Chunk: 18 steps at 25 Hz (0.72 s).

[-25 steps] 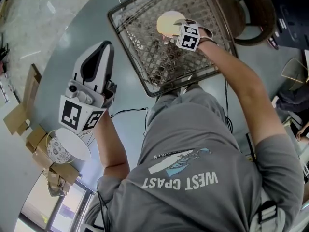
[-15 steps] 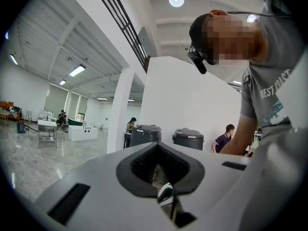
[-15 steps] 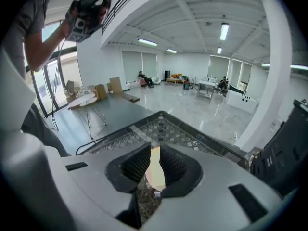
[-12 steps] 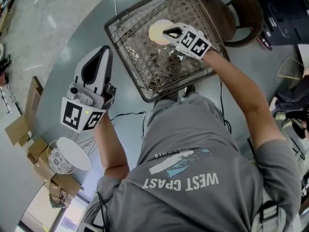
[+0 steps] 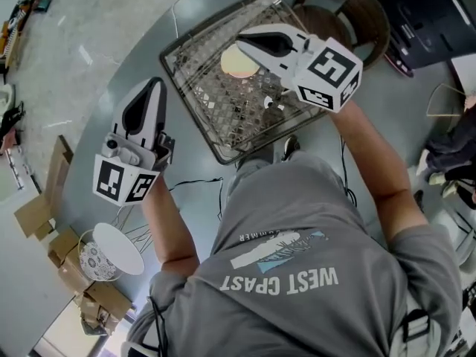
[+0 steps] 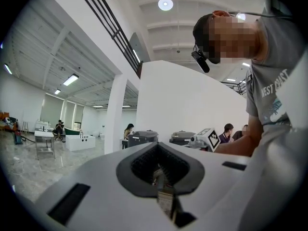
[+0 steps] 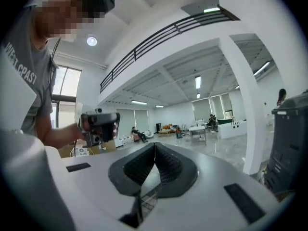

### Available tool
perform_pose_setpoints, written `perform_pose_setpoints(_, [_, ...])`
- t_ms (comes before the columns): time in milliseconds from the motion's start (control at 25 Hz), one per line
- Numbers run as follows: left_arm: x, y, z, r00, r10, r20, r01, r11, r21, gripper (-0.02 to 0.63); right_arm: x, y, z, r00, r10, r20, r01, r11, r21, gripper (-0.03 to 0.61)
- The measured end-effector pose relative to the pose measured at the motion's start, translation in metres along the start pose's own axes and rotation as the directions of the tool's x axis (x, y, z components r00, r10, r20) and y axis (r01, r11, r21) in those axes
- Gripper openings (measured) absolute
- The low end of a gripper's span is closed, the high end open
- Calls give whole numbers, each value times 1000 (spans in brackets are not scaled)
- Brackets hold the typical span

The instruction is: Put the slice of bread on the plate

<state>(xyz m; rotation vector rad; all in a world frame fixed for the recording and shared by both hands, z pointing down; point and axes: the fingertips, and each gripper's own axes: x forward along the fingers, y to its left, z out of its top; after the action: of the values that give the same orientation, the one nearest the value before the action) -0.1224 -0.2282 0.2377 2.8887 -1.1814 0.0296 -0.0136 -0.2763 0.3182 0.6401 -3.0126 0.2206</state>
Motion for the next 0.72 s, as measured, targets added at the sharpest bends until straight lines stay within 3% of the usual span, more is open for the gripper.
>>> perform_pose_setpoints(360, [-6,-37,31,999,-10,37,8,999,54,8,-77,51,122,989,-21,144,32,997,-69,8])
perform_pose_setpoints(720, [-15,-73,54,997,-14,72,6,995,102,8,-136,102,174,987,-74,140,93,987,-132,6])
